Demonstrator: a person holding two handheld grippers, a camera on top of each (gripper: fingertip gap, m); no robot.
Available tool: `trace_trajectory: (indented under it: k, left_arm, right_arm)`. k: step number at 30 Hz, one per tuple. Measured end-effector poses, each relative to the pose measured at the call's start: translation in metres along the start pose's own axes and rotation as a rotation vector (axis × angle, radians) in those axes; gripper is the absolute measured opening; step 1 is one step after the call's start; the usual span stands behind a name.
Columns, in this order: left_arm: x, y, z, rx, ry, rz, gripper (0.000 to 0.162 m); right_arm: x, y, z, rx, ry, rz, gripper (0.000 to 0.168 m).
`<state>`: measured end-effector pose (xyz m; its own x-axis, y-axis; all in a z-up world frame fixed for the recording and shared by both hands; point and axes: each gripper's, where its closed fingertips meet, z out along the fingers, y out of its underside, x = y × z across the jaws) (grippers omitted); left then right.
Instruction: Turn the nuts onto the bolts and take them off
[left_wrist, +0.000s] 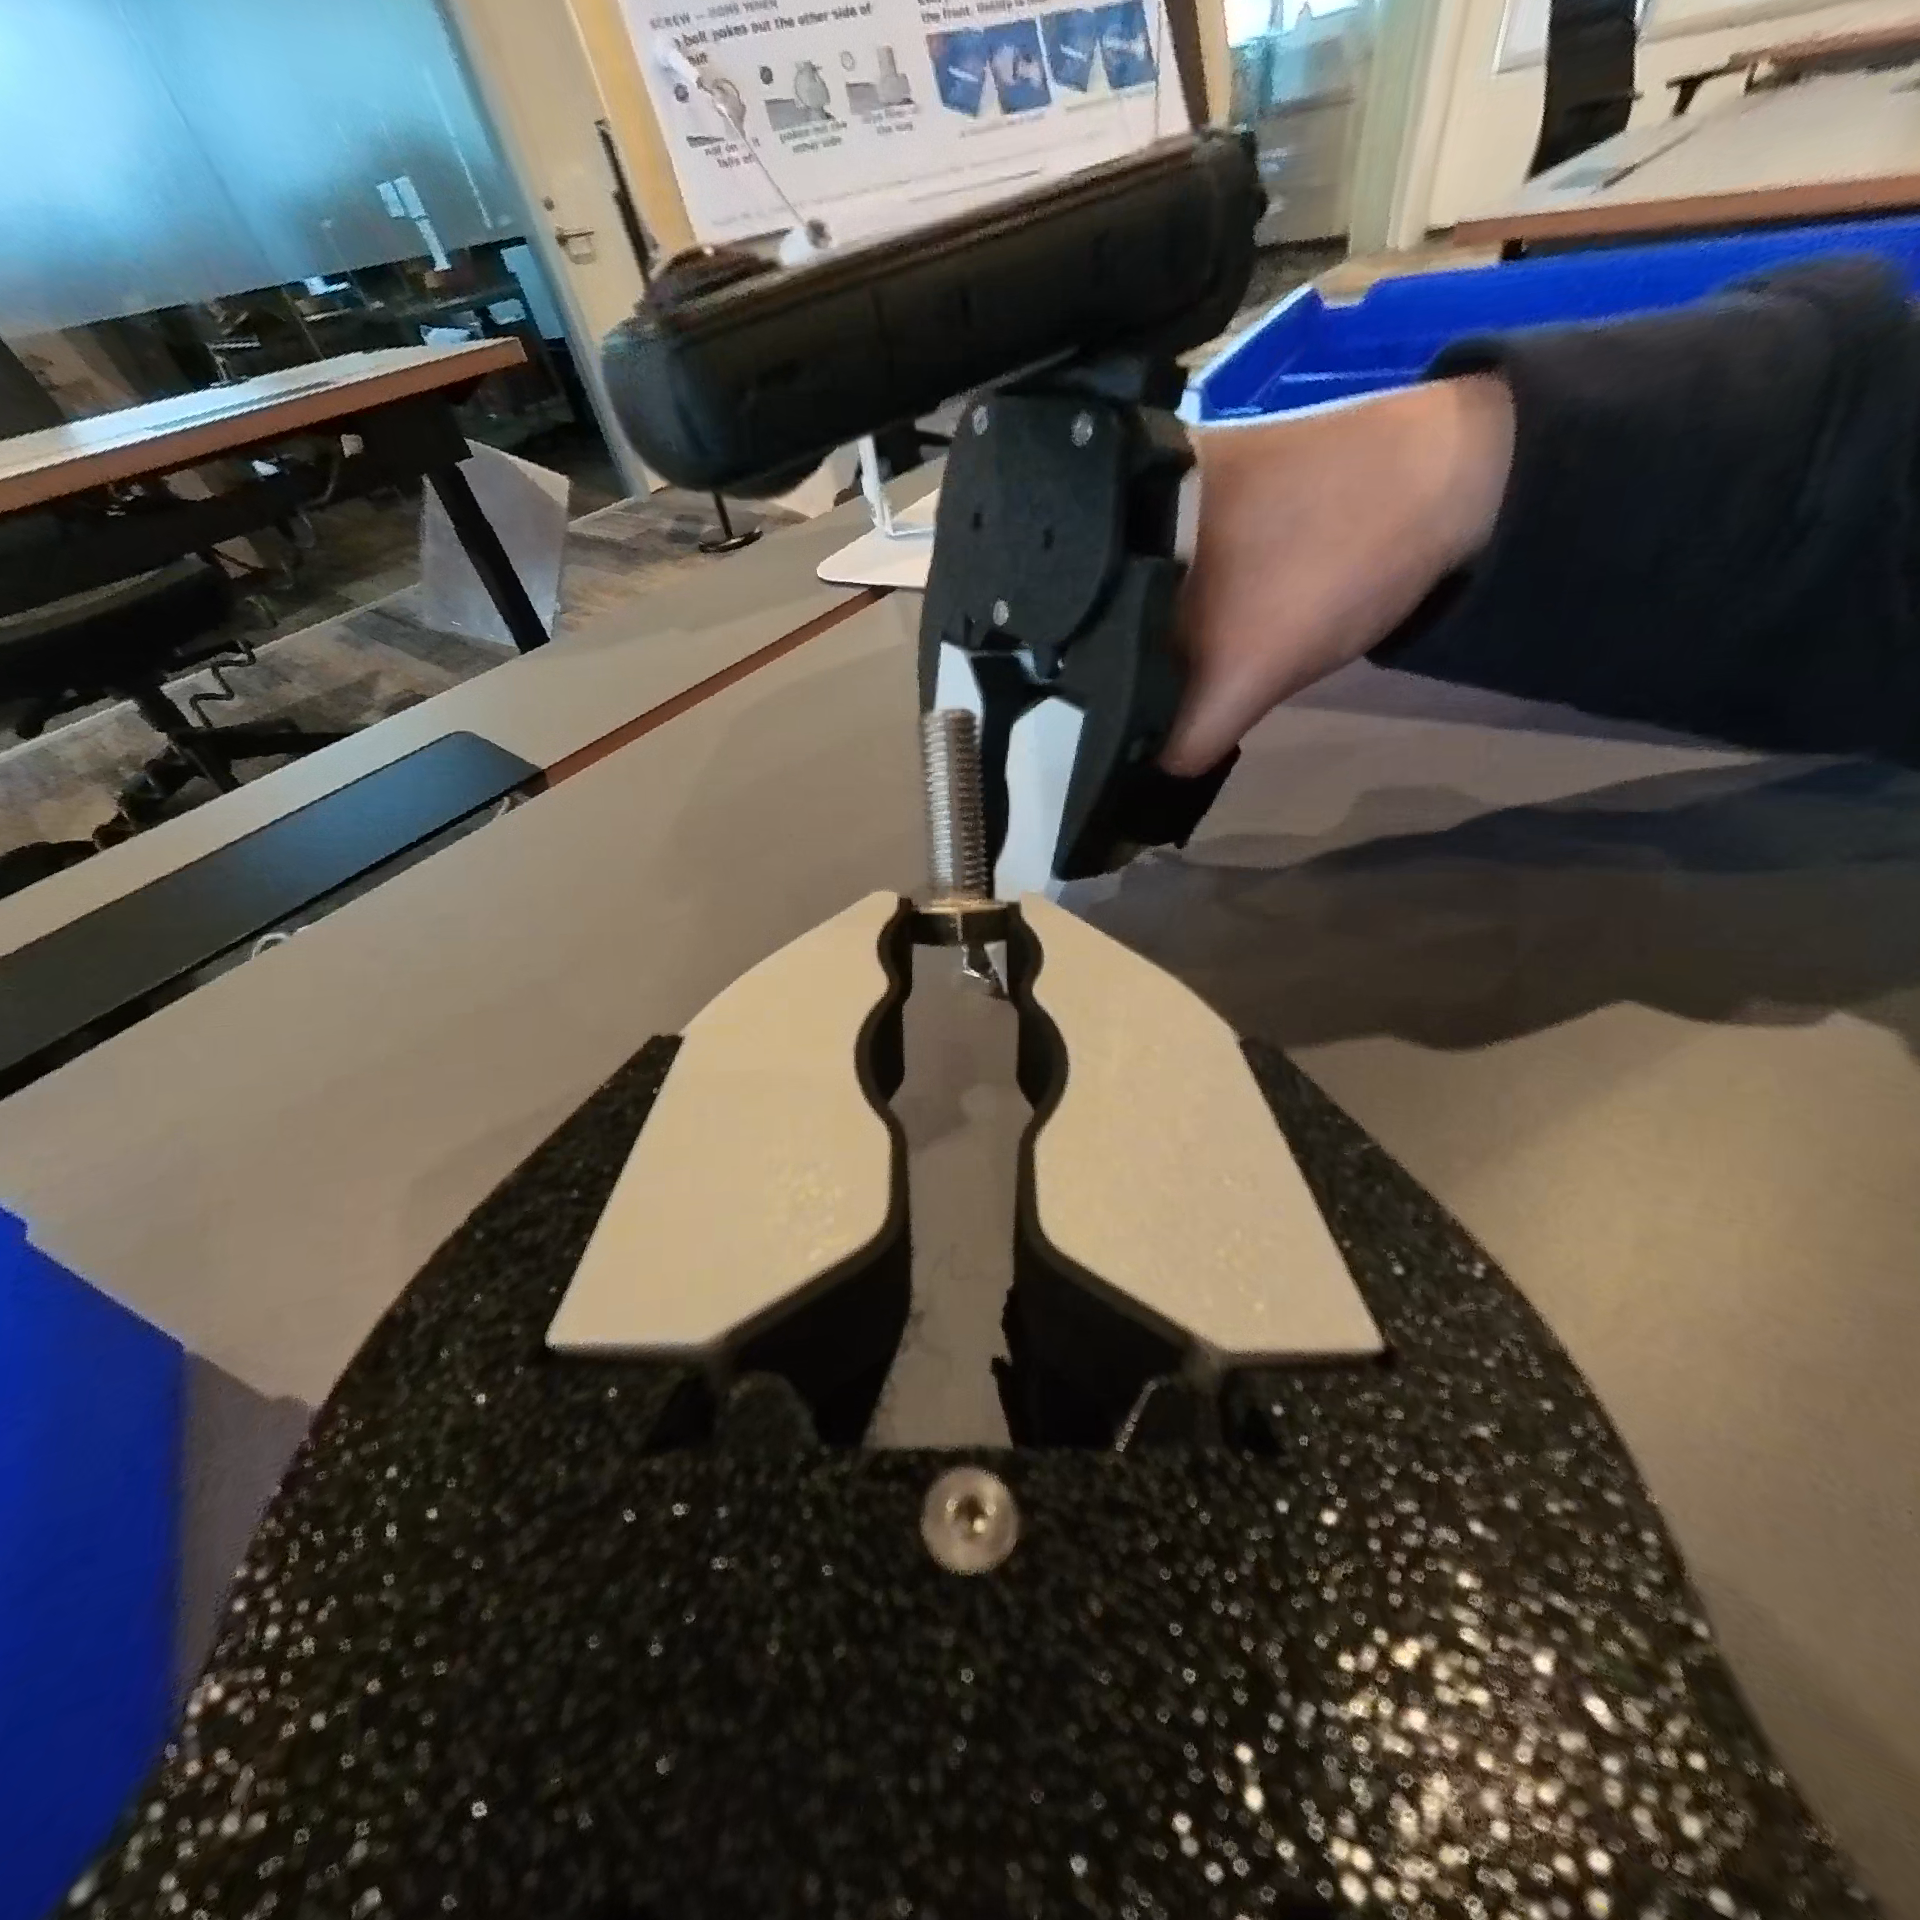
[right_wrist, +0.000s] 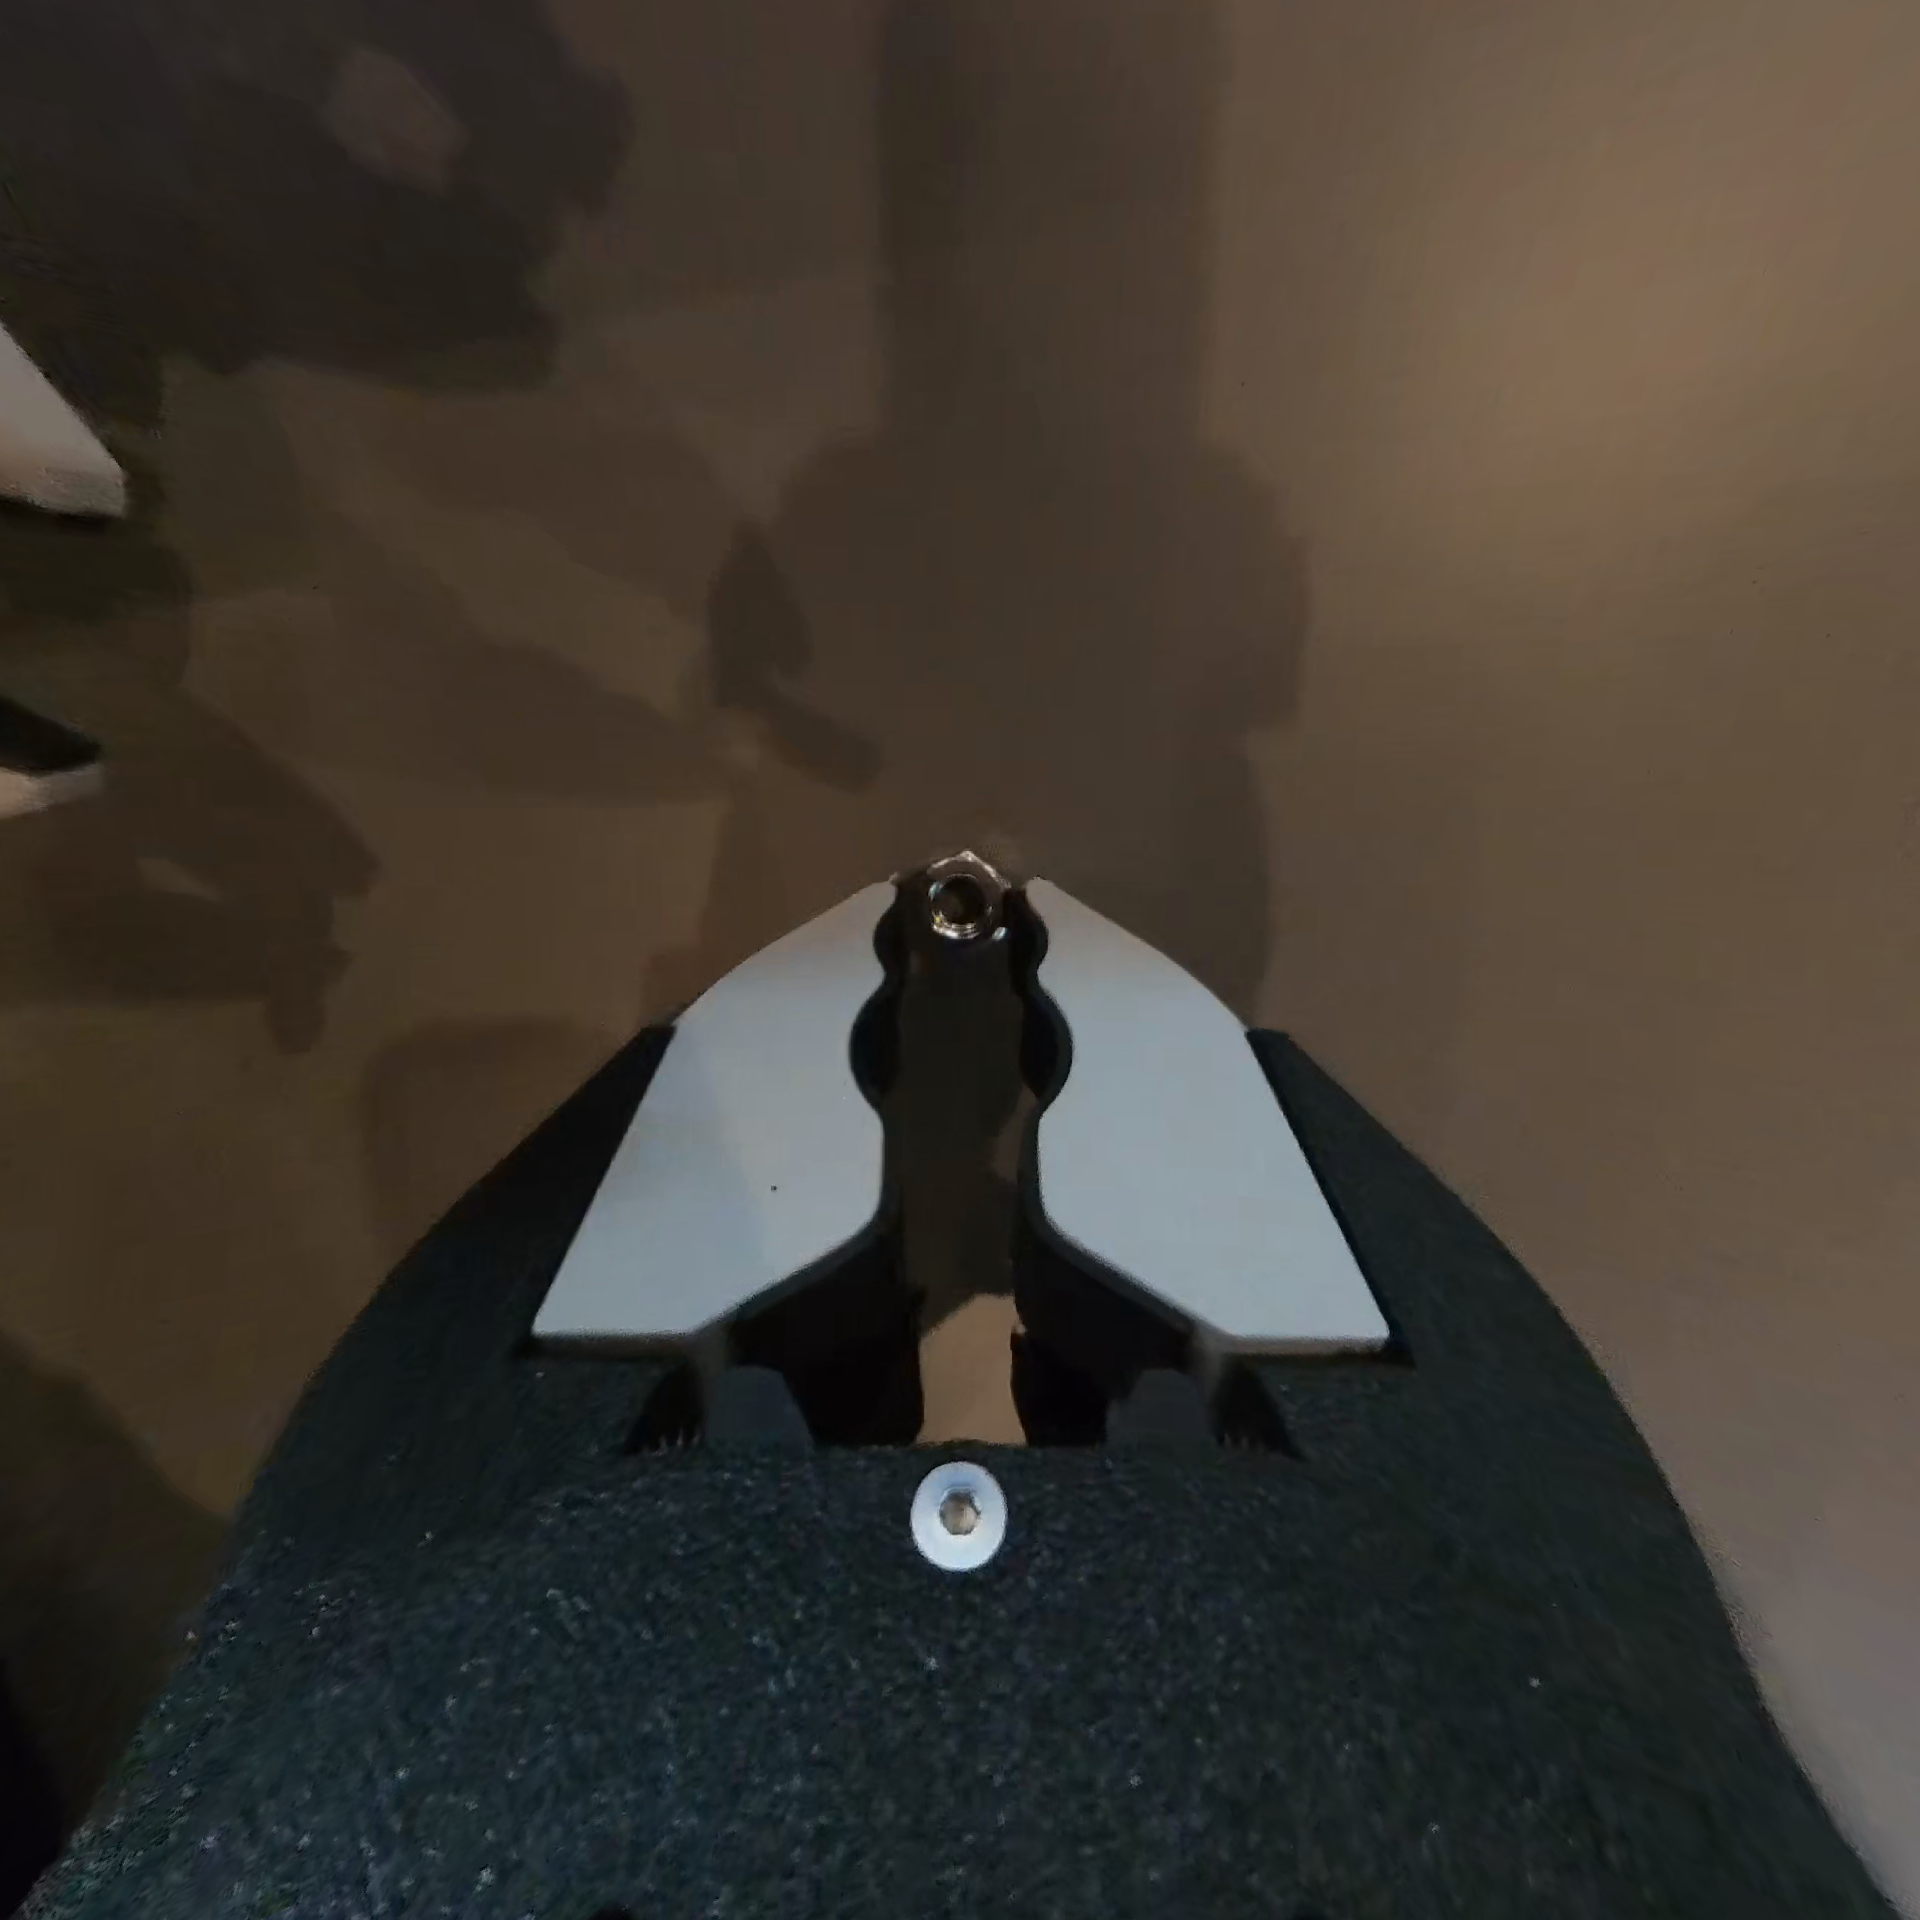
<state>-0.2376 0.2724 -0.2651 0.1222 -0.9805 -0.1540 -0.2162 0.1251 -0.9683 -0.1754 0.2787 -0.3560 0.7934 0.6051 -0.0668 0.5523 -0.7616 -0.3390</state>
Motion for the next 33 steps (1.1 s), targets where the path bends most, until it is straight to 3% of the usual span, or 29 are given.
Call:
trace_trajectory:
  k: [4, 10, 13, 16, 20, 33]
  left_arm:
    - [0.009, 0.004, 0.001, -0.055, 0.062, 0.057, 0.016]
    - [0.042, 0.014, 0.002, -0.151, 0.307, 0.066, 0.016]
    - [0.067, 0.021, 0.001, -0.198, 0.464, 0.066, 0.016]
    - [0.092, 0.033, -0.003, -0.258, 0.611, 0.088, 0.016]
    - [0.110, 0.046, -0.003, -0.307, 0.715, 0.086, 0.016]
    - [0.120, 0.050, -0.011, -0.318, 0.790, 0.097, 0.016]
  right_arm:
    - [-0.006, 0.002, -0.017, 0.106, -0.019, -0.062, 0.018]
    - [-0.057, 0.003, -0.092, 0.649, -0.193, -0.341, 0.017]
    - [-0.082, 0.013, -0.105, 0.816, -0.169, -0.531, 0.017]
    - [-0.096, 0.025, -0.091, 0.806, -0.131, -0.645, 0.018]
    - [-0.113, 0.037, -0.077, 0.811, -0.186, -0.657, 0.017]
    - [-0.121, 0.048, -0.064, 0.879, -0.181, -0.630, 0.017]
